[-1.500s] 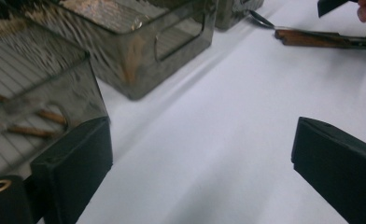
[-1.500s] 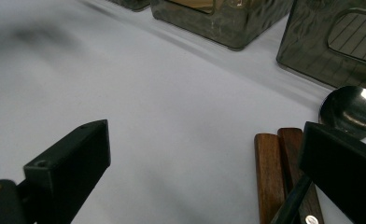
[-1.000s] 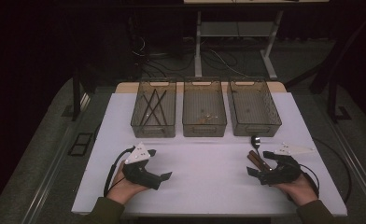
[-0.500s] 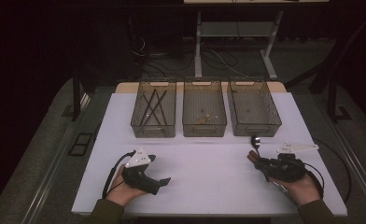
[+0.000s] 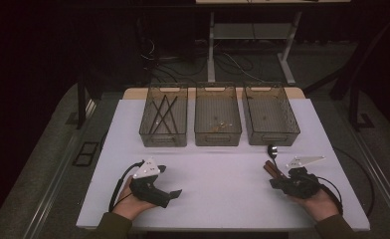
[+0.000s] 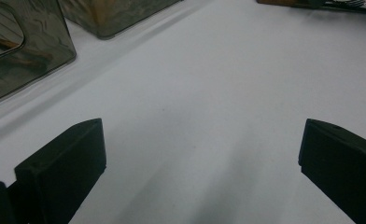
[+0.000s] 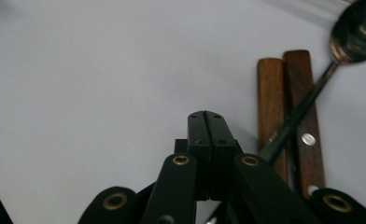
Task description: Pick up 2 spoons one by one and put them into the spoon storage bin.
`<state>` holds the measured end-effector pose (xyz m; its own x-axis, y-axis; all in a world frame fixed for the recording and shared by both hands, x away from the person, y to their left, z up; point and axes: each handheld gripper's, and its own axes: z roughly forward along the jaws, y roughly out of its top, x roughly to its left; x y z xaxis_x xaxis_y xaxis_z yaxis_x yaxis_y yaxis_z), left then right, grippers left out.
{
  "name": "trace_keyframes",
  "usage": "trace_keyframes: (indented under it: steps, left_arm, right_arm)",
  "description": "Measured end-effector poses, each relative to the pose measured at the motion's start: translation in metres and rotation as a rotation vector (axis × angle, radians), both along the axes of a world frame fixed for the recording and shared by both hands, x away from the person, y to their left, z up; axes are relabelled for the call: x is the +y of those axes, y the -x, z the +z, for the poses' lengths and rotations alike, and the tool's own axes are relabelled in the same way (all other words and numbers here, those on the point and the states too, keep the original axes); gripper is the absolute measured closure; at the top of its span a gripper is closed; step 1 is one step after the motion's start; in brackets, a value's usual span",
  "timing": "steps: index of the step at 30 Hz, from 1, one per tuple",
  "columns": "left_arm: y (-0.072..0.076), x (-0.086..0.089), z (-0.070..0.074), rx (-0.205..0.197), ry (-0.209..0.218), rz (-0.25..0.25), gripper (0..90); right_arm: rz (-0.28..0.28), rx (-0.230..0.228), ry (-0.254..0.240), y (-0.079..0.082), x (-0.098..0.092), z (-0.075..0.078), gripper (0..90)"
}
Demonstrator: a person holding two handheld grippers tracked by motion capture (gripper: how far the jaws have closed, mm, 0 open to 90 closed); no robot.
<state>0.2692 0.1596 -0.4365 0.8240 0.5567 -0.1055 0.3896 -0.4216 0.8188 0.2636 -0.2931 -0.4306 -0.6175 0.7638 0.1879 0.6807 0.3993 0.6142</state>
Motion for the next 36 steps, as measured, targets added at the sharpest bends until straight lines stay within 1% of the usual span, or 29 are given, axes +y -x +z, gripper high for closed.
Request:
trace_keyframes:
  steps: [2,3,6,13,16,17,19,24,30,33,36]
  left_arm:
    - [0.0,0.0,0.0,0.0,-0.001,0.001,0.0]
    - [0.0,0.0,0.0,0.001,0.0,0.0,0.0]
    - [0.0,0.0,0.0,0.002,-0.002,-0.004,0.0]
    - [0.0,-0.001,0.0,0.001,-0.007,-0.012,0.0]
    - [0.0,-0.001,0.0,0.002,-0.006,-0.012,0.0]
    - [0.0,-0.001,0.0,0.003,0.001,-0.009,0.0]
    - [0.0,-0.001,0.0,0.003,0.0,-0.01,0.0]
    - [0.0,-0.001,0.0,0.004,0.002,-0.011,0.0]
    - [0.0,-0.001,0.0,0.007,0.004,-0.01,0.0]
    - [0.0,-0.001,0.0,0.007,0.004,-0.009,0.0]
    - [0.0,-0.001,0.0,0.008,0.005,-0.008,0.0]
  right_arm:
    - [-0.013,0.006,0.017,0.0,-0.003,0.0,89.8]
    - [-0.022,0.008,0.017,0.0,-0.005,0.0,89.8]
    - [-0.034,0.001,0.031,0.0,-0.008,0.001,89.8]
    - [-0.067,-0.004,0.038,0.001,-0.019,0.002,89.7]
    - [-0.075,-0.008,0.05,0.0,-0.021,0.001,89.7]
    - [-0.076,-0.009,0.049,0.0,-0.022,0.001,89.8]
    - [-0.088,-0.011,0.043,0.0,-0.024,0.003,89.7]
    - [-0.108,-0.025,0.048,-0.002,-0.033,0.004,89.7]
    - [-0.128,-0.024,0.079,-0.002,-0.043,0.002,89.8]
    - [-0.137,-0.035,0.122,-0.001,-0.045,0.002,89.8]
    - [-0.146,-0.034,0.124,0.0,-0.05,0.0,89.8]
